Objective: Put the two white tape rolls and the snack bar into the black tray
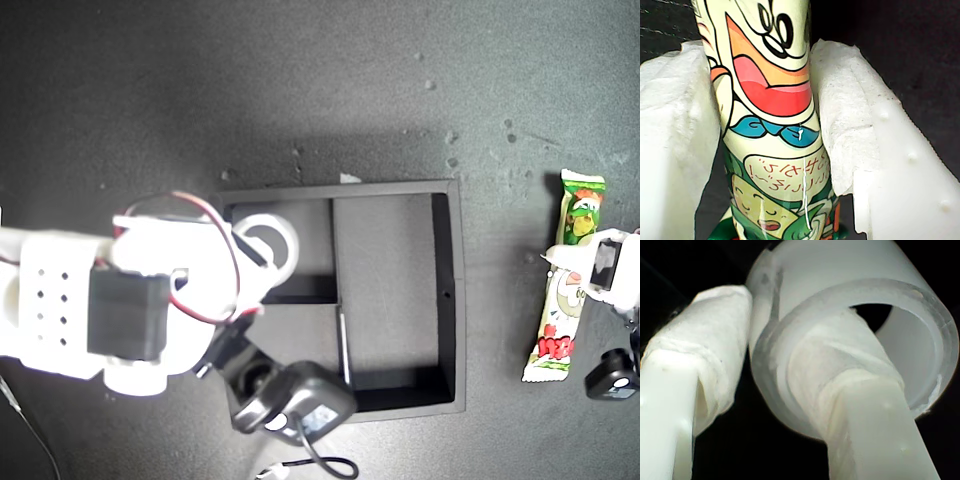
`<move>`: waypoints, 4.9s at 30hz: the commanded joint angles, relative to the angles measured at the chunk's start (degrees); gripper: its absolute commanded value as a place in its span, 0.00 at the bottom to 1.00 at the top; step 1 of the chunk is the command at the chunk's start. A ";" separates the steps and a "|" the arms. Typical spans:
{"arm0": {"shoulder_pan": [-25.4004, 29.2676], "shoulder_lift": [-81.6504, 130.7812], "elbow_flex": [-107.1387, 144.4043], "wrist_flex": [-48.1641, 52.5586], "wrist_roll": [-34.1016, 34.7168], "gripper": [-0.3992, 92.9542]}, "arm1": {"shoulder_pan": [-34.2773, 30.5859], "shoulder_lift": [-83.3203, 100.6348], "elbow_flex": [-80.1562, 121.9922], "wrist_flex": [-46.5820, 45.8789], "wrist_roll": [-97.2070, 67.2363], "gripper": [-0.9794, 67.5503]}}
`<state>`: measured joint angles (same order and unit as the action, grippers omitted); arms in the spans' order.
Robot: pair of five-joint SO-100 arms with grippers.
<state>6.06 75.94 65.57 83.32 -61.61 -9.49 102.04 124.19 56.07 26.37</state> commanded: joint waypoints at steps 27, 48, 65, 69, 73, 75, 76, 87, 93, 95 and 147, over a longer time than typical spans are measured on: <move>2.90 1.93 -15.47 11.69 -0.44 0.15 | -0.53 0.09 -4.92 6.24 0.35 0.02; 7.47 24.17 12.13 7.91 -12.39 0.15 | 6.86 -30.59 -73.21 38.23 -18.63 0.01; 22.41 37.53 44.38 -16.96 -23.20 0.13 | 7.47 -46.32 -93.69 30.94 -22.06 0.01; 24.52 37.88 48.60 -22.85 -24.70 0.13 | 7.38 -46.41 -91.23 26.72 -23.38 0.01; 25.93 35.51 50.71 -27.77 -25.40 0.13 | 7.12 -47.99 -91.14 24.26 -24.26 0.01; 26.37 34.10 51.24 -29.71 -25.58 0.13 | 6.77 -50.63 -94.22 24.17 -25.05 0.01; 26.63 33.57 51.50 -30.67 -25.66 0.13 | 6.59 -51.94 -95.63 23.82 -25.58 0.01; 27.69 34.89 62.49 -40.78 -29.44 0.14 | 5.98 -53.44 -93.34 19.51 -27.69 0.02; 26.54 33.57 64.86 -43.59 -29.18 0.15 | 5.98 -54.58 -93.34 19.25 -27.69 0.02; 26.10 33.31 64.51 -43.59 -28.39 0.15 | 5.98 -54.67 -92.99 19.25 -27.69 0.02; 19.34 31.46 43.07 -23.47 -19.42 0.01 | 8.79 -55.20 -112.50 44.56 -23.47 0.28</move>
<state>26.28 103.71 115.14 54.84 -83.50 -1.85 45.88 18.37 95.36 5.62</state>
